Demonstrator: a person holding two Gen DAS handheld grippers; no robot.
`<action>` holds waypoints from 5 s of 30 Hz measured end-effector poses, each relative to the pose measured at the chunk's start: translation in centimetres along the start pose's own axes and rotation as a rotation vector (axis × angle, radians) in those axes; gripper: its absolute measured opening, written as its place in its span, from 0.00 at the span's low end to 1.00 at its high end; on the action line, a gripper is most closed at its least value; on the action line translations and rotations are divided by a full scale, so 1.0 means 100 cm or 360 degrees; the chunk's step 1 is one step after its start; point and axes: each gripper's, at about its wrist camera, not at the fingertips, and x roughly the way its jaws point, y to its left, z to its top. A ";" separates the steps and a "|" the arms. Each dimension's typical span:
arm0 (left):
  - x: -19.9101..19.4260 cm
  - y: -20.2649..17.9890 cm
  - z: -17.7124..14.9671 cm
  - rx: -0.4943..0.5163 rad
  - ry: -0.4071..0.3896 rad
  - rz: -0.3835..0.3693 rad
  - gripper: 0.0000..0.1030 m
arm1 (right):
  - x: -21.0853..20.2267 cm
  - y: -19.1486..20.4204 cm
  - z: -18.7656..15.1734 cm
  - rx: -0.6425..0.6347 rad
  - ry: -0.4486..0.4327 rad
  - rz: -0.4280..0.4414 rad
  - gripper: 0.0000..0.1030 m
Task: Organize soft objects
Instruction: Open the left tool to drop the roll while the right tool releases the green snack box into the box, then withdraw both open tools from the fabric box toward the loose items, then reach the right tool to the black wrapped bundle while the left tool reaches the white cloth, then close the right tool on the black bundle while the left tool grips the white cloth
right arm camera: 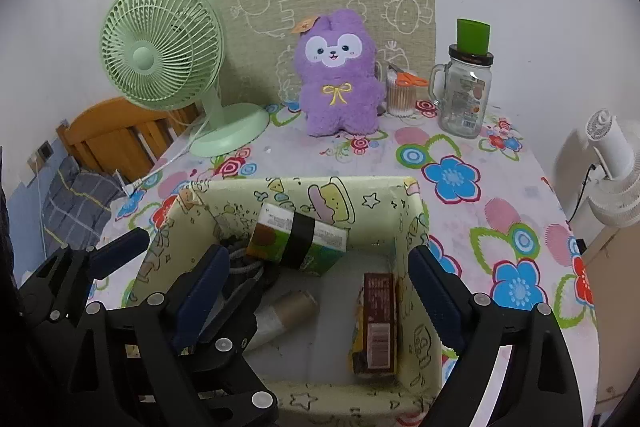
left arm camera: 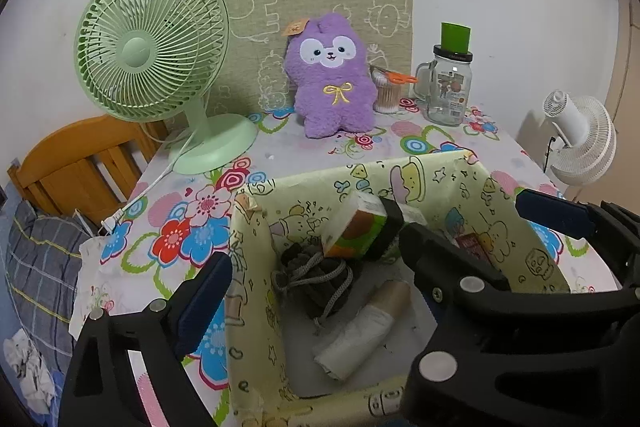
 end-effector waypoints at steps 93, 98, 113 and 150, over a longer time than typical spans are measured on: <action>-0.122 -0.039 -0.118 -0.0003 -0.0157 -0.0212 1.00 | -0.136 0.013 -0.131 -0.0025 -0.0227 -0.0119 1.00; -0.120 -0.043 -0.126 0.0003 -0.0143 -0.0224 1.00 | -0.137 0.013 -0.138 -0.0044 -0.0227 -0.0142 1.00; -0.105 -0.046 -0.150 0.0054 -0.0073 -0.0250 1.00 | -0.130 0.004 -0.164 -0.0042 -0.0234 -0.0203 1.00; -0.075 -0.058 -0.166 0.0158 0.0082 -0.0259 0.50 | -0.071 -0.010 -0.181 0.0031 0.0097 -0.0192 0.45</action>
